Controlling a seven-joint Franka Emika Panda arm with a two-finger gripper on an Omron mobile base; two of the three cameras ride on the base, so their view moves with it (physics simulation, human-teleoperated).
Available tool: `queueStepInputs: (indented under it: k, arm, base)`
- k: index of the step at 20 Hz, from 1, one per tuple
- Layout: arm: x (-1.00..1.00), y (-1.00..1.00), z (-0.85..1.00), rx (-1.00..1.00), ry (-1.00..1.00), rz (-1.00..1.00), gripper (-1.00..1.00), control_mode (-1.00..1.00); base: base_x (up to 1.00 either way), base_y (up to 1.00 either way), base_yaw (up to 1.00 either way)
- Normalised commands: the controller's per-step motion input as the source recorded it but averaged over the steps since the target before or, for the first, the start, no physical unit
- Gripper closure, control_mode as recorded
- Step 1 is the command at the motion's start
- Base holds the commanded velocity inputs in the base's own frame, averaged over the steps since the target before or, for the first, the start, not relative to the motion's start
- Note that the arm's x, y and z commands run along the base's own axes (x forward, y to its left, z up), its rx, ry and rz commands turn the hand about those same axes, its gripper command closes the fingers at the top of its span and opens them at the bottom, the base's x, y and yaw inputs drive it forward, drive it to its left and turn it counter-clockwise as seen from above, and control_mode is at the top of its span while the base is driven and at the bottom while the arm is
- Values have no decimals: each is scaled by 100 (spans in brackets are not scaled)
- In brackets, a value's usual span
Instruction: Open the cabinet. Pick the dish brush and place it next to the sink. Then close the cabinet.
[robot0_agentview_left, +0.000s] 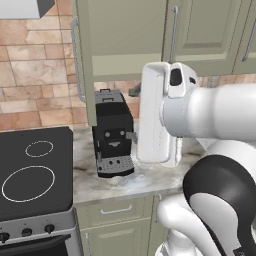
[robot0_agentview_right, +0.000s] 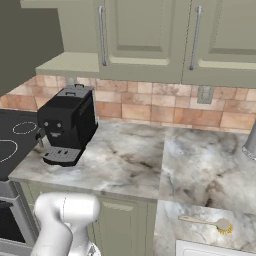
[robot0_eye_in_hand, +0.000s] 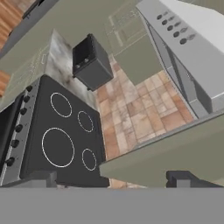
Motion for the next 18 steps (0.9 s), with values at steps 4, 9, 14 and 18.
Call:
queueStepInputs:
  k: [4, 9, 14, 18]
  arm:
    - [-17, 26, 6, -2, -1, 0, -100, -100]
    - [-20, 20, 7, -3, -2, 2, -100, -100]
    - [-7, 29, 1, -8, -10, 7, -100, -100]
    - [0, 40, 0, -7, -18, 13, -100, -100]
  base:
    - [0, 0, 0]
    - [0, 0, 0]
    - [0, 0, 0]
    - [0, 0, 0]
